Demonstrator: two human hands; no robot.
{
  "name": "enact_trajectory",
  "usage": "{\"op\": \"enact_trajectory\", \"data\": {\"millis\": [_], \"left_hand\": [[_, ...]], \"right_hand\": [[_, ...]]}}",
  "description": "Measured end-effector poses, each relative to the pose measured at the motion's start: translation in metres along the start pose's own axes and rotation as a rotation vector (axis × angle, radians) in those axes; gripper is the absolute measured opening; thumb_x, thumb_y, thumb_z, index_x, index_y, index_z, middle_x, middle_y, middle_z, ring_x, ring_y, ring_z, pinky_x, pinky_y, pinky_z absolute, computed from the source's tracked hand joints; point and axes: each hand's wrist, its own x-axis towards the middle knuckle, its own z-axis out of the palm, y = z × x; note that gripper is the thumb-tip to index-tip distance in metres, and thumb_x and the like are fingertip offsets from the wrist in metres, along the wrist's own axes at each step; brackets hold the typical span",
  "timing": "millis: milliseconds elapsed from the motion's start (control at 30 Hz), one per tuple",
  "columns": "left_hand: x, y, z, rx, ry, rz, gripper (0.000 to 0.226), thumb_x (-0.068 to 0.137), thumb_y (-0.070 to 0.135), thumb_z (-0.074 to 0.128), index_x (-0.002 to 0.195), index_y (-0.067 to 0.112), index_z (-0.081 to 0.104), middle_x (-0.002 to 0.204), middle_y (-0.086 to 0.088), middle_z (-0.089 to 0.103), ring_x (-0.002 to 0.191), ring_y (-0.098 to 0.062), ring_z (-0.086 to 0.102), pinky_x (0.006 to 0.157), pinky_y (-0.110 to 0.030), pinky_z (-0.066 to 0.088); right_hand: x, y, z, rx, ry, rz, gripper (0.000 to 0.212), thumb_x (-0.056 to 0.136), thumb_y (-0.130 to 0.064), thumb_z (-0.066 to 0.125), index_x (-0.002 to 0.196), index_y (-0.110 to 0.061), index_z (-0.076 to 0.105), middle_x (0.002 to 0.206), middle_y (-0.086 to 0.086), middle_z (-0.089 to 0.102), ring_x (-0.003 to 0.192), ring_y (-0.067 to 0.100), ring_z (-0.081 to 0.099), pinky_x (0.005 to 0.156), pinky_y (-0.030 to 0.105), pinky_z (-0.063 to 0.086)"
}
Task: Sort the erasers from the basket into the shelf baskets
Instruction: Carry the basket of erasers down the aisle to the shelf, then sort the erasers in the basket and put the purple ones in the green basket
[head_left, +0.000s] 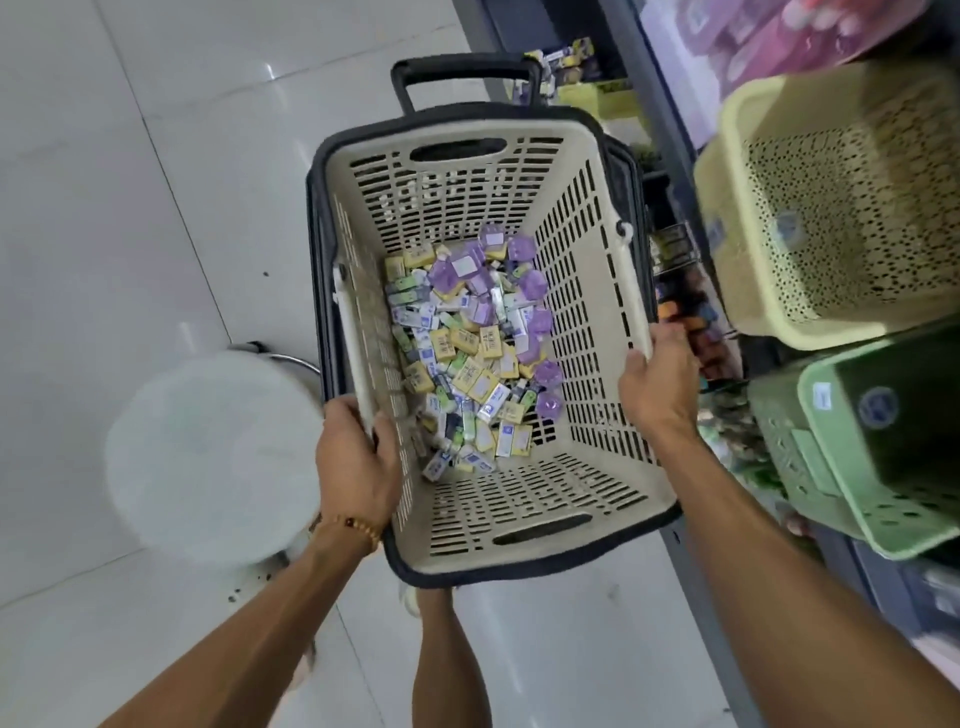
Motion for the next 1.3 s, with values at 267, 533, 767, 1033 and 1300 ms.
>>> {"op": "enact_trajectory", "data": {"millis": [267, 533, 767, 1033, 1300], "left_hand": [[0.017, 0.003, -0.049, -0.031, -0.270, 0.099, 0.013, 0.091, 0.033, 0.060, 0.099, 0.029, 0.051, 0.080, 0.020, 0.057, 0.070, 0.011, 0.056, 0.057, -0.004, 0.039], [0.069, 0.063, -0.101, 0.083, -0.598, 0.464, 0.022, 0.098, 0.023, 0.049, 0.116, 0.016, 0.061, 0.106, 0.011, 0.060, 0.092, 0.016, 0.054, 0.072, -0.003, 0.041], [0.139, 0.129, -0.053, 0.445, -1.032, 0.779, 0.031, 0.099, 0.023, 0.049, 0.127, 0.014, 0.057, 0.126, 0.004, 0.056, 0.117, -0.013, 0.056, 0.099, -0.031, 0.047], [0.233, 0.159, 0.070, 0.779, -1.224, 1.072, 0.033, 0.097, 0.024, 0.049, 0.131, 0.025, 0.051, 0.118, 0.005, 0.053, 0.094, -0.010, 0.060, 0.080, -0.024, 0.048], [0.276, 0.140, 0.199, 1.070, -1.147, 1.526, 0.068, 0.088, 0.044, 0.056, 0.148, 0.024, 0.031, 0.140, -0.011, 0.034, 0.131, -0.032, 0.026, 0.107, -0.040, 0.033]], "right_hand": [[-0.026, -0.025, -0.018, 0.173, 0.080, 0.165, 0.027, 0.094, -0.012, 0.053, 0.118, -0.002, 0.061, 0.109, 0.018, 0.066, 0.109, 0.037, 0.057, 0.095, 0.038, 0.044], [-0.102, -0.080, -0.015, 0.675, 0.258, 0.255, 0.018, 0.098, -0.012, 0.052, 0.112, -0.011, 0.063, 0.084, -0.016, 0.061, 0.074, -0.015, 0.056, 0.065, -0.002, 0.038], [-0.100, -0.073, 0.026, 0.921, 0.228, 0.463, 0.023, 0.100, -0.015, 0.051, 0.120, -0.011, 0.063, 0.104, -0.004, 0.065, 0.082, -0.003, 0.058, 0.058, -0.001, 0.043], [-0.041, -0.068, 0.115, 0.827, 0.191, 0.715, 0.020, 0.099, -0.017, 0.052, 0.112, -0.013, 0.067, 0.095, -0.001, 0.068, 0.070, -0.003, 0.058, 0.061, 0.004, 0.045], [0.024, -0.050, 0.203, 0.162, -0.039, 0.574, 0.052, 0.092, -0.053, 0.043, 0.140, -0.034, 0.043, 0.138, 0.004, 0.043, 0.126, 0.037, 0.036, 0.104, 0.045, 0.029]]}}
